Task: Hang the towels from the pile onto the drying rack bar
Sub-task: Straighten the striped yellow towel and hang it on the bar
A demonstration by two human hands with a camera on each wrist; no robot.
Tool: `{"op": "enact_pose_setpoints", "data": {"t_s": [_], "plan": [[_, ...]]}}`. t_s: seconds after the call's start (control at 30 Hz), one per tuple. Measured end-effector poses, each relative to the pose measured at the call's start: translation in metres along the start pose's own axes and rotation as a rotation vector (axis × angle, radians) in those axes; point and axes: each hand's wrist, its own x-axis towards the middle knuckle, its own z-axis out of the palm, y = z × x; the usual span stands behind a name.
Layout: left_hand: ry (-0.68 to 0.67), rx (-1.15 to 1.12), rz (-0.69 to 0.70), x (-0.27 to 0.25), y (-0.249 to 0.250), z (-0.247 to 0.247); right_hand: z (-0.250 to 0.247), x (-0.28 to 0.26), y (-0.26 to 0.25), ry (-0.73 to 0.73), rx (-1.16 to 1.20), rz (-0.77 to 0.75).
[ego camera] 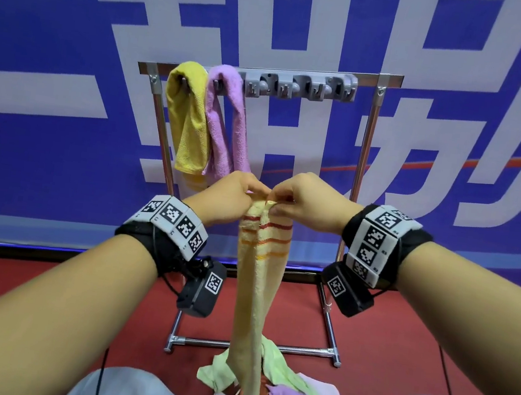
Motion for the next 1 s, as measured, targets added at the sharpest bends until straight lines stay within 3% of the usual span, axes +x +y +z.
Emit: {"op": "enact_pose_setpoints", "data": {"t_s": [0.3,1.0], "plan": [[0.154,-0.171,-0.003,0.0067,-0.0069,0.0025,0.0047,-0.0017,0.0083,0.151,0.142,0.109],[0.165,-0.284,-0.050,0.0069,-0.0026,0.0088,0.0100,-0.0052,0.0079,0.245,0.141,0.130]]}}
